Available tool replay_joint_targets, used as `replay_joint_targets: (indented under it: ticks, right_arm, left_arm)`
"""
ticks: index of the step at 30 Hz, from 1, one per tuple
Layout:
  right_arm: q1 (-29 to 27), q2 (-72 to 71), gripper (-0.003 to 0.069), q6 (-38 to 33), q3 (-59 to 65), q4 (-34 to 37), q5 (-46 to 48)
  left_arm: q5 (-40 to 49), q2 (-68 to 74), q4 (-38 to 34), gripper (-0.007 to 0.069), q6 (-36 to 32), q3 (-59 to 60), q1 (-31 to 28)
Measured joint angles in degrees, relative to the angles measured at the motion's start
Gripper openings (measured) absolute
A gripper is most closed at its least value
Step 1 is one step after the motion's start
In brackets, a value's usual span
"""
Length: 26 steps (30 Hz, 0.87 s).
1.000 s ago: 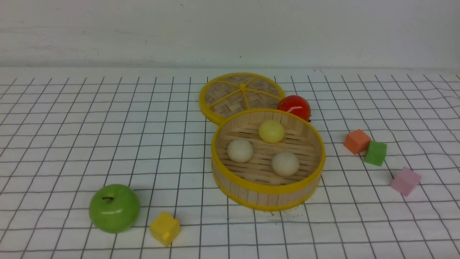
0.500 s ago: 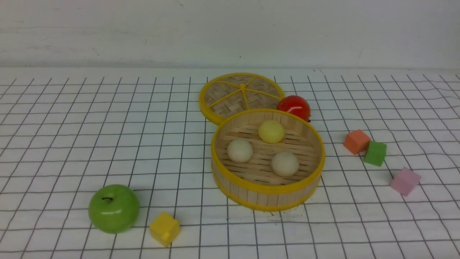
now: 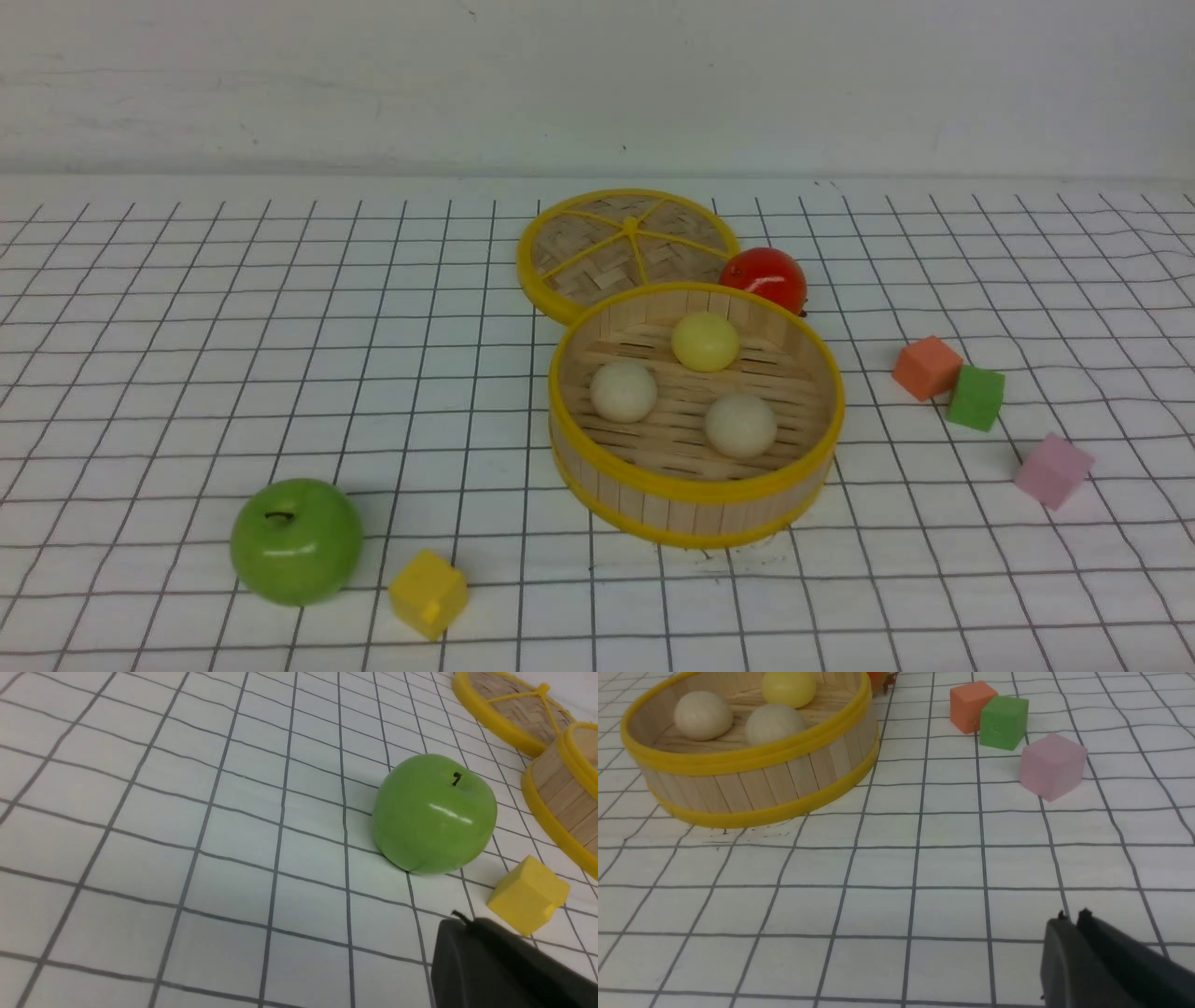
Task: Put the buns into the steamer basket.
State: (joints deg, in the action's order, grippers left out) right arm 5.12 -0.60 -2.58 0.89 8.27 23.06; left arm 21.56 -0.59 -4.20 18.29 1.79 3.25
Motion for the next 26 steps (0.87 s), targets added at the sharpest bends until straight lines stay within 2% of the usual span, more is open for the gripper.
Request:
replay_joint_targets:
  ticks: [26]
  right_arm:
    - [0.0, 0.0, 0.0064, 0.0, 0.0, 0.0, 0.0]
  left_arm:
    - [0.0, 0.0, 0.0, -0.0013, 0.0, 0.0, 0.0]
